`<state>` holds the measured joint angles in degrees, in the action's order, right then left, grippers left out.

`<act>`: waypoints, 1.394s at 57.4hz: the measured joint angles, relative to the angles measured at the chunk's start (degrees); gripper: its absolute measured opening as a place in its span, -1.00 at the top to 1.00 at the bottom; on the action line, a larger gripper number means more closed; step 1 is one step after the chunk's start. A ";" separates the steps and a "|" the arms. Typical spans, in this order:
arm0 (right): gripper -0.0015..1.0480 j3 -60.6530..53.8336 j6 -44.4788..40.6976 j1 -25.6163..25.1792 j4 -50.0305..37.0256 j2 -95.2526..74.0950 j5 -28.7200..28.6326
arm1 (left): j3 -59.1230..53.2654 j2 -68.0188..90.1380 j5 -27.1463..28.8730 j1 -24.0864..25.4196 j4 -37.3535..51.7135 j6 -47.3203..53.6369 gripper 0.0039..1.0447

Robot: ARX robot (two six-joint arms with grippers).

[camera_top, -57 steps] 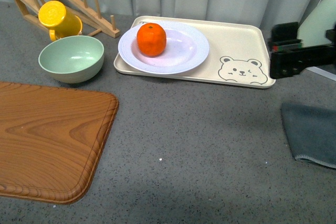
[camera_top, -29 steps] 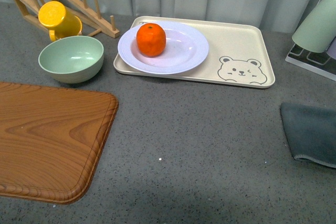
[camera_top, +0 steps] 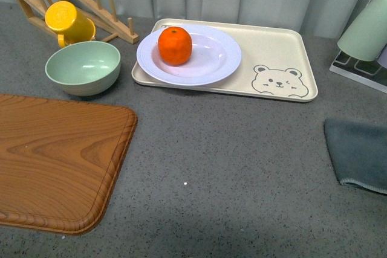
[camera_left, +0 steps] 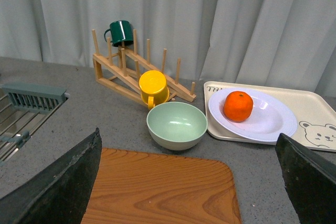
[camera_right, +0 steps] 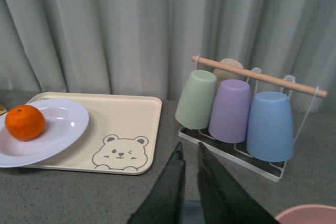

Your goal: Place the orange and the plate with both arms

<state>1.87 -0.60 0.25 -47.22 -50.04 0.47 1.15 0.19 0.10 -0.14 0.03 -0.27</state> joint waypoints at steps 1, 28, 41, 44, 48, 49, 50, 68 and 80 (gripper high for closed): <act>0.98 -0.17 0.02 -0.02 0.74 0.94 -0.07 | -0.02 0.00 0.00 0.00 0.00 0.02 -0.88; 0.98 -1.55 0.04 -0.11 18.21 20.68 -0.37 | -0.02 0.00 -0.02 0.00 0.00 0.00 -0.88; 0.98 -1.57 0.04 -0.11 24.55 27.41 -0.37 | -0.02 0.00 -0.02 -0.02 0.00 0.00 -0.88; 0.98 -1.57 0.04 -0.11 26.34 29.24 -0.37 | -0.02 0.00 -0.02 0.00 0.00 0.02 -0.88; 0.98 -1.57 0.04 -0.11 28.44 31.43 -0.37 | 0.00 0.00 -0.02 0.00 0.00 0.02 -0.88; 0.98 -1.57 0.04 -0.11 28.87 31.87 -0.37 | 0.00 0.00 -0.02 0.00 0.00 0.00 -0.88; 0.98 -1.57 0.04 -0.11 29.33 32.30 -0.37 | 0.00 0.00 -0.02 0.00 0.00 0.00 -0.88; 0.98 -1.57 0.04 -0.11 35.06 38.07 -0.37 | -0.02 0.00 -0.02 0.00 0.00 0.02 -0.88; 0.98 -1.53 0.02 -0.11 44.09 45.35 -0.42 | 0.00 -0.02 -0.02 0.00 0.00 0.02 -0.88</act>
<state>0.34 -0.58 0.14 -3.14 -4.69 0.05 1.15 0.16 0.08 -0.14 0.03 -0.25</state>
